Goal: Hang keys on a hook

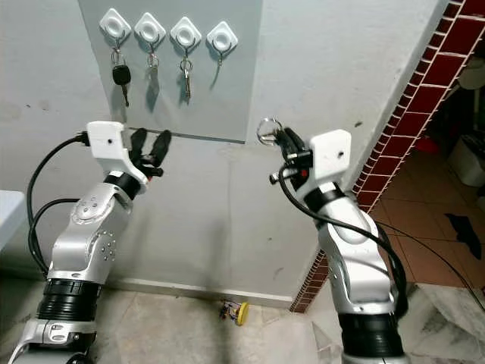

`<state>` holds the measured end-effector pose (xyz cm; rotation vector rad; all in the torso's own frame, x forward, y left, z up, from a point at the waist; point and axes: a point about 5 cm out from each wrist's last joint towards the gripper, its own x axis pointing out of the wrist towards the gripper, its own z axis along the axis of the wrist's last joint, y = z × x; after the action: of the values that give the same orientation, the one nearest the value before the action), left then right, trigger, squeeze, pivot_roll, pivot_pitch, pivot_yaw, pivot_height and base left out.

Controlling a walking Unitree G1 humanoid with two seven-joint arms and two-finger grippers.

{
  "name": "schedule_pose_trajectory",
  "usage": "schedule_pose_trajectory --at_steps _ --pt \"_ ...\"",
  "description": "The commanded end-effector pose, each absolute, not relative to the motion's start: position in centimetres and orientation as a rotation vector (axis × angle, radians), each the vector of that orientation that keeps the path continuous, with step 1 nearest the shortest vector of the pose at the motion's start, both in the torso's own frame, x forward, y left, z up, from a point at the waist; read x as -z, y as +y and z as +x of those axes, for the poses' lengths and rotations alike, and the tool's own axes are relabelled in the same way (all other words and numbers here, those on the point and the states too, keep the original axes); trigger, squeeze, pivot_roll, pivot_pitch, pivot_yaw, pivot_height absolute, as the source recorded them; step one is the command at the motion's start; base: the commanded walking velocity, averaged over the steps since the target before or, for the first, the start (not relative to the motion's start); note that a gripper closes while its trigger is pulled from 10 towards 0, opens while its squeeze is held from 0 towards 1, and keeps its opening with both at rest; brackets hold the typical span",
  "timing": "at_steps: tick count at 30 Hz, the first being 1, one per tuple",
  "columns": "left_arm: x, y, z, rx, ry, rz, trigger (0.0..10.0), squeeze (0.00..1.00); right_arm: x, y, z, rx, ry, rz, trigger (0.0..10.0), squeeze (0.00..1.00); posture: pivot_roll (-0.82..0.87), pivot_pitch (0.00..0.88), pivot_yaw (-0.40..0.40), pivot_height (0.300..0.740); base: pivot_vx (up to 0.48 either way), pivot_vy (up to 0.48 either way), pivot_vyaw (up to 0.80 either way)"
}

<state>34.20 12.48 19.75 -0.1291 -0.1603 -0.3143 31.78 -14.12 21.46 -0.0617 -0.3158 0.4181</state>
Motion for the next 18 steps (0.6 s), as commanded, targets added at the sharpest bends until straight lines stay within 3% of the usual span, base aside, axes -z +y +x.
schedule_pose_trajectory --at_steps 1,10,18 --pt "-20.2 12.1 33.9 0.350 -0.170 -0.114 10.0 0.00 -22.0 -13.9 32.4 -0.445 -0.331 -0.072 10.0 0.00 -0.11 0.018 -0.063 0.724 0.000 0.000 0.00" --pt "-21.4 11.8 33.6 0.389 -0.187 -0.086 10.0 0.00 -23.6 -11.8 34.9 -0.530 -0.359 -0.057 10.0 0.00 -0.08 0.034 -0.063 0.724 0.000 0.000 0.00" --pt "-21.2 12.3 33.3 0.370 -0.175 -0.092 10.0 0.00 -23.7 -11.2 35.2 -0.543 -0.381 -0.047 10.0 0.00 -0.06 0.036 -0.068 0.724 0.000 0.000 0.00"
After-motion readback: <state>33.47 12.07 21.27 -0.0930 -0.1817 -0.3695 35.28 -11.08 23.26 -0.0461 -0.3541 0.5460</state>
